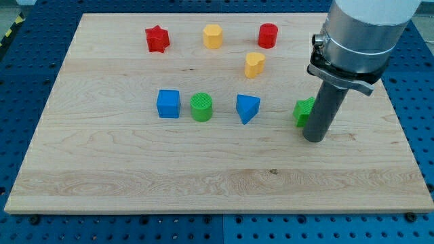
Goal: Slide the yellow heart to left side of the yellow hexagon
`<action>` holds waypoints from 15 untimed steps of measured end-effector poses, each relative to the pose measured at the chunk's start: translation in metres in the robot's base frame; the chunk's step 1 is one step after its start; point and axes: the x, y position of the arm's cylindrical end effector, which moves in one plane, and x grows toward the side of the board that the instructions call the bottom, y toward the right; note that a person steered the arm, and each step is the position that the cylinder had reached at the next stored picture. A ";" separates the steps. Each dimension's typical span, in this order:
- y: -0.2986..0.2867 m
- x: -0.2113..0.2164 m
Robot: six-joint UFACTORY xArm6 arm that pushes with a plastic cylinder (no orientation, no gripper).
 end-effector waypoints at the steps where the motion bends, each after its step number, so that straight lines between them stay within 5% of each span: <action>1: 0.029 0.000; 3: 0.074 -0.042; 5: 0.015 -0.111; 10: -0.128 -0.164; 15: -0.102 -0.191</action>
